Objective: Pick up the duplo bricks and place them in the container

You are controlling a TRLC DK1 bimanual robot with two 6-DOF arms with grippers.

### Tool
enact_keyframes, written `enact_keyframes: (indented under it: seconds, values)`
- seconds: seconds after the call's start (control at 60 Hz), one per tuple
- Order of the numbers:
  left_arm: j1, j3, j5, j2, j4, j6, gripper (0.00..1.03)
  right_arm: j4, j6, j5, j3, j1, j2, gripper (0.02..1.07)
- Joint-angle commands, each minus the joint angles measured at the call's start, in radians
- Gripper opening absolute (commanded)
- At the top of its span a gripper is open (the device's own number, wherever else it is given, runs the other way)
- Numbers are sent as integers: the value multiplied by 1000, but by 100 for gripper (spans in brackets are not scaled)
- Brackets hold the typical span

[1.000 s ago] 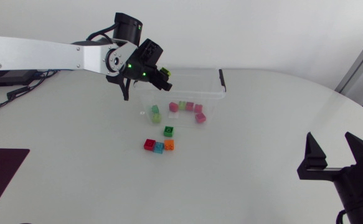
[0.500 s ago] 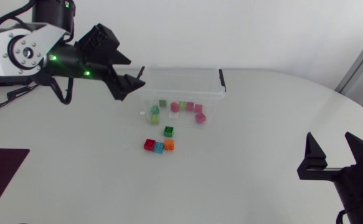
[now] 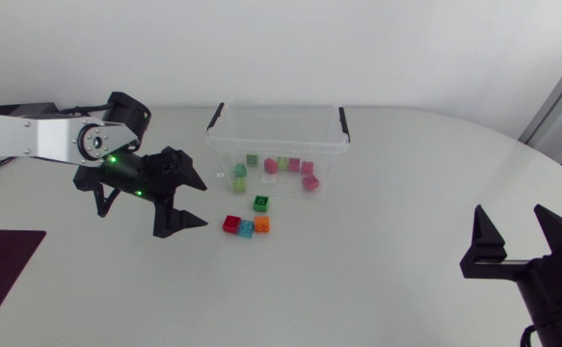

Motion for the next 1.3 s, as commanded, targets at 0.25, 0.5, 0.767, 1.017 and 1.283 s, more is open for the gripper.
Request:
enact_keyframes:
  seconds: [0.25,0.5,0.767,1.017,1.283]
  values:
    - [-53,64,12,177,-47,135,96,-7,20,1,-20,5,-7,102]
    - [-61,192,12,286,-87,147,96,-7,20,1,-20,5,-7,102]
    - [-96,303,12,387,-174,178,94,-7,20,1,-20,5,-7,102]
    - [-130,303,0,431,-189,189,80,-7,20,1,-20,5,-7,102]
    - [-90,268,-16,356,-232,206,21,-7,20,1,-20,5,-7,102]
